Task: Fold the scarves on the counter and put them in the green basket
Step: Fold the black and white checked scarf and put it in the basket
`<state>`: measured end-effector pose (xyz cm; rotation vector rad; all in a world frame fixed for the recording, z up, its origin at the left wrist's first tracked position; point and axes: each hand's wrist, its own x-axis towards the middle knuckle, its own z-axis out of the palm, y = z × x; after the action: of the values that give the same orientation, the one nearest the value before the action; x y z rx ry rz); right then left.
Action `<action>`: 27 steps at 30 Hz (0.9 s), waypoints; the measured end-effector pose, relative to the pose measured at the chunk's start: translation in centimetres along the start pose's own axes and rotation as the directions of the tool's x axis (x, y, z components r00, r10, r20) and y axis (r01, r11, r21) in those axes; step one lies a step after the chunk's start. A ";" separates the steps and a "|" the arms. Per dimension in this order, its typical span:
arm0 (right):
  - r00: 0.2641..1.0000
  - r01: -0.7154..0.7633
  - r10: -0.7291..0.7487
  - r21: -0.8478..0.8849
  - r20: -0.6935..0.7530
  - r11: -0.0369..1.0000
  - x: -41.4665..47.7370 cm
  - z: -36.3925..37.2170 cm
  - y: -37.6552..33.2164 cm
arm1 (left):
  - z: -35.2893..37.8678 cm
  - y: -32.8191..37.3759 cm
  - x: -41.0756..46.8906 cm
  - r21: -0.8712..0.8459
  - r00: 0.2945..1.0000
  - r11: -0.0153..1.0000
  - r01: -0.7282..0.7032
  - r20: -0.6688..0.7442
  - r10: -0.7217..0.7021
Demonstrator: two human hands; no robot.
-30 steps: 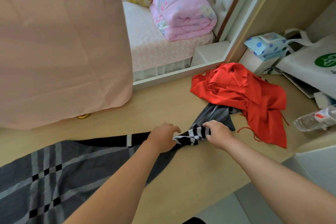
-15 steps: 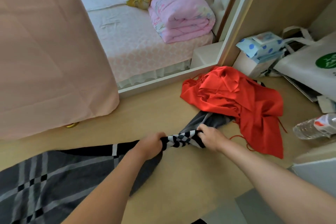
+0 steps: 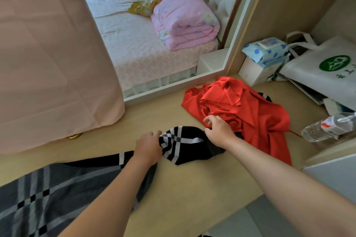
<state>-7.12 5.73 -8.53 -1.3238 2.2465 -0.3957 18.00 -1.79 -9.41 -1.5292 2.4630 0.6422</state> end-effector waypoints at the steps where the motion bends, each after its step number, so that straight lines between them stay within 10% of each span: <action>1: 1.000 0.019 -0.017 -0.075 0.024 0.997 -0.2 0.5 0.8 | 0.8 0.4 -0.2 0.009 0.998 0.998 -0.055 0.004 0.055; 12: 0.972 0.234 -0.201 -0.456 0.121 0.858 3.1 -1.5 7.3 | 3.8 12.1 6.0 0.082 0.882 0.880 -0.469 0.089 0.462; 21: 0.936 0.265 0.015 -0.735 0.351 0.624 8.1 -3.7 11.4 | 5.1 16.3 11.6 0.205 0.875 0.883 -0.423 0.346 0.339; 27: 0.974 0.142 0.074 -0.826 0.216 0.546 11.7 -6.7 12.0 | 2.6 14.7 13.5 0.186 0.830 0.928 -0.322 0.527 0.183</action>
<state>-24.32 1.36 -11.91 -1.7238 2.2495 0.9478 -1.44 -6.03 -12.66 -0.8046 2.2370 0.6188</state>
